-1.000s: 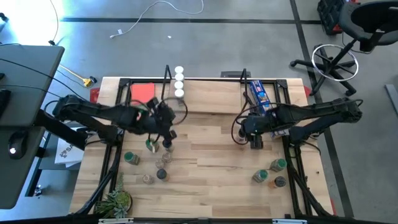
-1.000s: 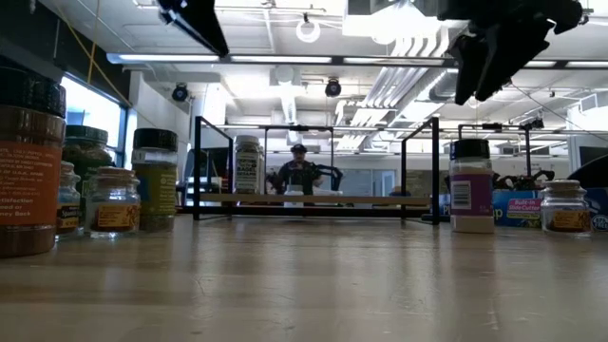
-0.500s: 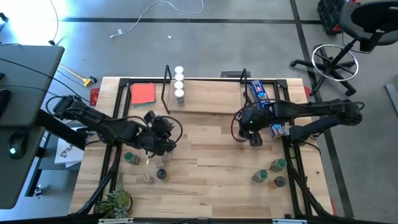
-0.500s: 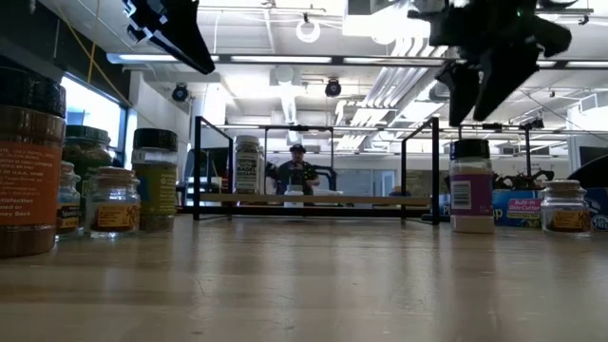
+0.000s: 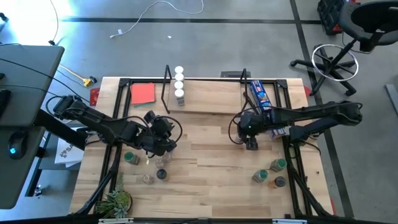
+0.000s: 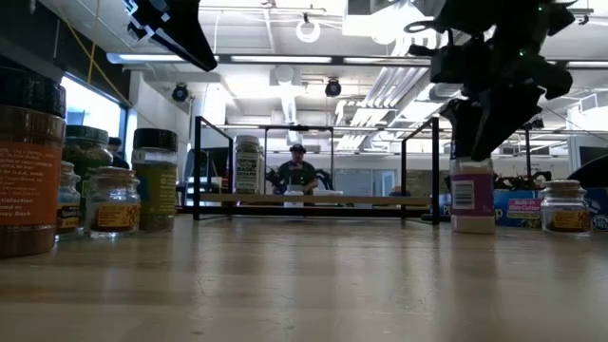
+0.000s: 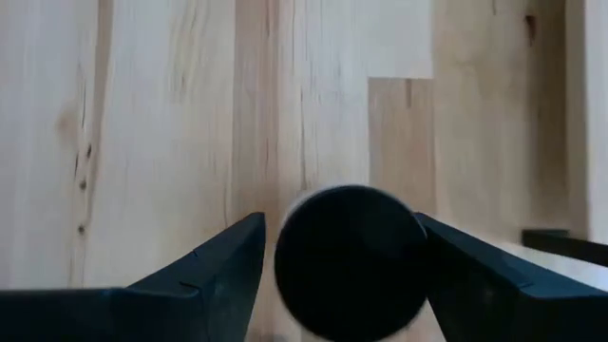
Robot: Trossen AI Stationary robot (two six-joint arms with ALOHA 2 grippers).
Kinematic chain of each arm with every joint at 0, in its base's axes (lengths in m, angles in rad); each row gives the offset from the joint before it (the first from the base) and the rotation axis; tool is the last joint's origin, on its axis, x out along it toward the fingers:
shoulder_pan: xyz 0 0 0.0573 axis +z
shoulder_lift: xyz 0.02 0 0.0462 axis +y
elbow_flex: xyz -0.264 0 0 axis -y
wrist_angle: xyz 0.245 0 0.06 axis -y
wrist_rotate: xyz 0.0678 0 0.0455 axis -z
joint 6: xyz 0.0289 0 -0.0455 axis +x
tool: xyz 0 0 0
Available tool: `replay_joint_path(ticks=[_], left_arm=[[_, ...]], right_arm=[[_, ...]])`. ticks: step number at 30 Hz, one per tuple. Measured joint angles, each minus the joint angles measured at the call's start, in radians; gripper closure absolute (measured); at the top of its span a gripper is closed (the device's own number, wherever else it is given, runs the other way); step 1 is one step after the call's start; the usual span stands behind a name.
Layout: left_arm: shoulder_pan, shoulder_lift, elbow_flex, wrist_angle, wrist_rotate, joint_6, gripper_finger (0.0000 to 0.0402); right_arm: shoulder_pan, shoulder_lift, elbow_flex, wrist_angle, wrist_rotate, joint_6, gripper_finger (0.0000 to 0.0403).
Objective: Shelf spices
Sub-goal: Put the black seasoning bottle on the shelf
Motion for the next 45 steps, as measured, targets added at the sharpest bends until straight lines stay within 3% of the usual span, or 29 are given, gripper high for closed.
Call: replay_joint_path(ticks=[5,10,15,21,28,33,38,45], left_arm=[[0.0,0.0,0.0,0.003,0.0,0.0,0.0349],[0.0,0.0,0.0,0.007,-0.013,0.001,0.0349],[-0.006,-0.004,0.0,0.005,0.036,0.043,0.0348],[-0.028,-0.034,0.0,-0.003,0.083,0.014,0.0348],[-0.059,-0.043,0.0,-0.006,0.076,-0.029,0.0348],[-0.06,-0.043,0.0,-0.006,0.076,-0.053,0.0348],[-0.059,-0.043,0.0,-0.003,0.075,-0.054,0.0348],[-0.048,-0.043,0.0,-0.001,0.056,-0.053,0.0348]], right_arm=[[0.0,0.02,-0.015,0.07,-0.001,0.064,0.0214],[-0.015,0.072,0.121,0.153,0.009,0.058,0.0215],[-0.125,0.228,0.417,0.09,0.031,-0.039,0.0215],[-0.305,0.565,0.861,-0.082,-0.008,-0.202,0.0215],[-0.47,0.95,1.312,-0.186,-0.026,-0.229,0.0215],[-0.542,1.126,1.597,-0.293,-0.118,-0.199,0.0215],[-0.579,1.133,1.505,-0.186,-0.188,-0.162,0.0215],[-0.584,1.131,1.487,-0.181,-0.178,-0.167,0.0215]])
